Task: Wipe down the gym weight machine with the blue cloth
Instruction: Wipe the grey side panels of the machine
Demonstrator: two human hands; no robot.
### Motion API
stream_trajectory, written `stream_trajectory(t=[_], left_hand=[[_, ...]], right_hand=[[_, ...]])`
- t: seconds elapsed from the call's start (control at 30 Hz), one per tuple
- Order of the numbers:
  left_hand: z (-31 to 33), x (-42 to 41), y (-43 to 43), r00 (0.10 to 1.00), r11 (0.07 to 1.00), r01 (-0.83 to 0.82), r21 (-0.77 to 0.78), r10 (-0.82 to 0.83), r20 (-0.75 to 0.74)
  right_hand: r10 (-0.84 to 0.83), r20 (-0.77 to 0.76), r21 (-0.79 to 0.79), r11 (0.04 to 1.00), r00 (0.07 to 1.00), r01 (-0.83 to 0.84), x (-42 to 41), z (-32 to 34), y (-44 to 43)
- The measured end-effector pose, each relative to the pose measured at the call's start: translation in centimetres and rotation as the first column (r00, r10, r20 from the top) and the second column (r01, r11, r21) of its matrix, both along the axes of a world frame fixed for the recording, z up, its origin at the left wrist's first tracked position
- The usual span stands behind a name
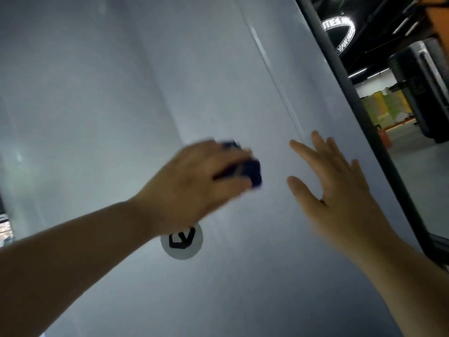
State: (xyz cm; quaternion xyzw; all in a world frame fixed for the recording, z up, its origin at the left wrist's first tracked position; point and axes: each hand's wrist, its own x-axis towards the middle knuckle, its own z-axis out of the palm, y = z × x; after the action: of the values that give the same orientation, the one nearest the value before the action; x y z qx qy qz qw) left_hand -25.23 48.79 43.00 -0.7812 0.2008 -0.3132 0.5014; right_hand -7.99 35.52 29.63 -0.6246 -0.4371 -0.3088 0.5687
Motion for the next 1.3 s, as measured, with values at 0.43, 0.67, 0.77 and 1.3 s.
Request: stream_trajectory(t=[0.43,0.67,0.77,1.3], left_hand=[[1.7,0.6,-1.3,0.998,0.996,-0.065,0.052,0.066,-0.004],[0.2,2.7,-2.5,0.961,0.959,0.054,-0.278,0.026,0.276],[-2.1,2.2,-2.3,0.974,0.996,-0.002,0.09,0.022,-0.227],[1.8,6.9,-4.8,0.978,0.986,0.013,0.164,0.022,-0.207]], right_hand=[[0.05,-0.037,-0.151,0.987,0.998,-0.055,-0.2,-1.1,-1.4],[0.036,-0.07,-0.197,0.979,0.997,-0.049,0.2,-2.0,-2.4],[-0.006,-0.054,-0.229,0.973,0.999,-0.007,0.7,-2.3,-2.5],[-0.007,-0.188,-0.14,0.99,0.982,-0.02,3.6,-3.6,-2.1]])
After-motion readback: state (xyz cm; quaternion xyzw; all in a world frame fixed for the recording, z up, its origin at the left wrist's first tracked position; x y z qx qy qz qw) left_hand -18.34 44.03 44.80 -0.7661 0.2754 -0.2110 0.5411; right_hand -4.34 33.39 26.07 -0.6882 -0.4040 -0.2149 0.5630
